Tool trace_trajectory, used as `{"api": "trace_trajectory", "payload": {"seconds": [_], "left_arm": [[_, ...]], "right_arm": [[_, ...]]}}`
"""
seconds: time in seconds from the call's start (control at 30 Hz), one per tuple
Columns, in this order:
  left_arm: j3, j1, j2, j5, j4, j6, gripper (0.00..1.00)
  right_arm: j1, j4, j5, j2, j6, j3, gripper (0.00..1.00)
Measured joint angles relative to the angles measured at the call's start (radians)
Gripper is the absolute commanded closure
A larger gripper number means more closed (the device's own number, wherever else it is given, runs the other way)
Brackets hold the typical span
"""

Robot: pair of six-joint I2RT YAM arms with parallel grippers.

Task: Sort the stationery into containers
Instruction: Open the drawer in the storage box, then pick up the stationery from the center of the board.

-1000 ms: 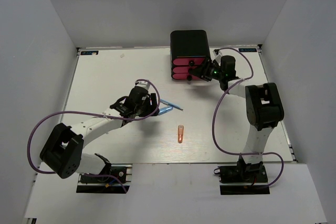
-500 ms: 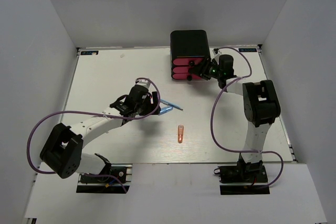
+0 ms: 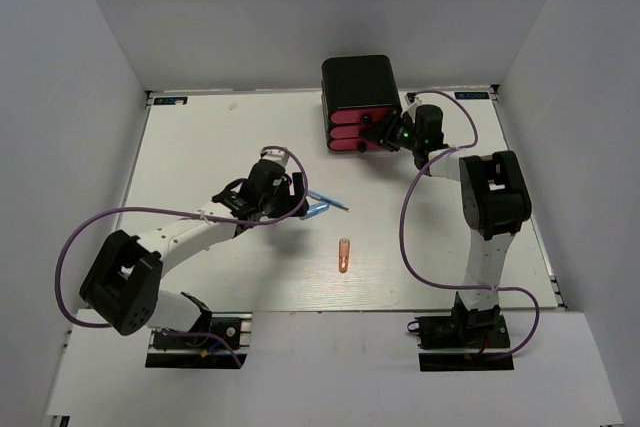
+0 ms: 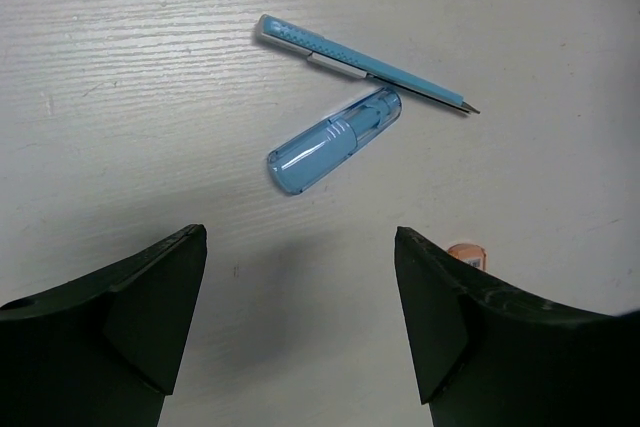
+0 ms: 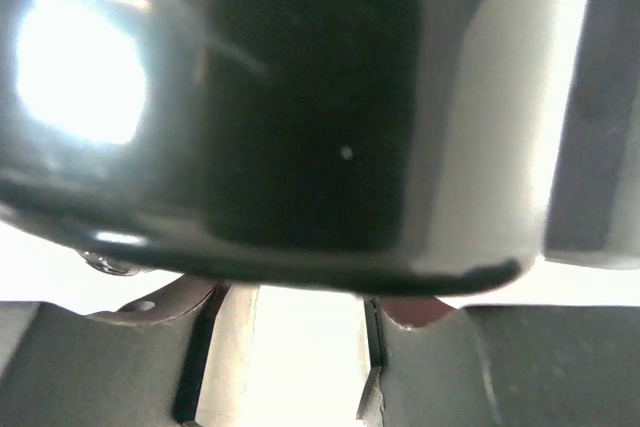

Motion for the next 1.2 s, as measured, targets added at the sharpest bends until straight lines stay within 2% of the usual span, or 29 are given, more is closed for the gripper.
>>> {"api": "trace_trajectory", "payload": {"seconds": [0.23,0.33,0.47,0.53,0.63,0.93,1.1,1.13,1.2], "left_arm": [[0.023,0.000,0.082,0.034,0.042,0.035,0.14],[0.038,-0.002,0.127,0.048,0.052,0.073,0.14],[0.061,-0.019,0.182,0.056,0.068,0.142,0.14],[0.076,-0.027,0.207,0.056,0.072,0.175,0.14],[0.103,-0.042,0.250,0.044,0.076,0.231,0.14],[0.145,-0.084,0.359,-0.027,0.090,0.371,0.17],[0.178,-0.098,0.401,-0.060,0.099,0.425,0.28],[0.184,-0.098,0.406,-0.060,0.103,0.433,0.31],[0.193,-0.100,0.415,-0.058,0.108,0.450,0.44]], "right_arm": [[-0.002,0.079,-0.009,-0.047,0.003,-0.106,0.75],[-0.001,0.097,-0.016,-0.117,0.004,-0.208,0.71],[0.000,0.098,-0.030,-0.182,0.003,-0.297,0.57],[0.002,0.089,-0.035,-0.194,0.003,-0.313,0.40],[0.002,0.081,-0.037,-0.194,0.000,-0.313,0.34],[-0.001,0.001,-0.056,-0.255,-0.066,-0.341,0.32],[-0.002,-0.032,-0.093,-0.381,-0.134,-0.439,0.31],[-0.002,-0.044,-0.102,-0.406,-0.154,-0.453,0.28],[-0.002,-0.072,-0.119,-0.446,-0.188,-0.467,0.25]]}}
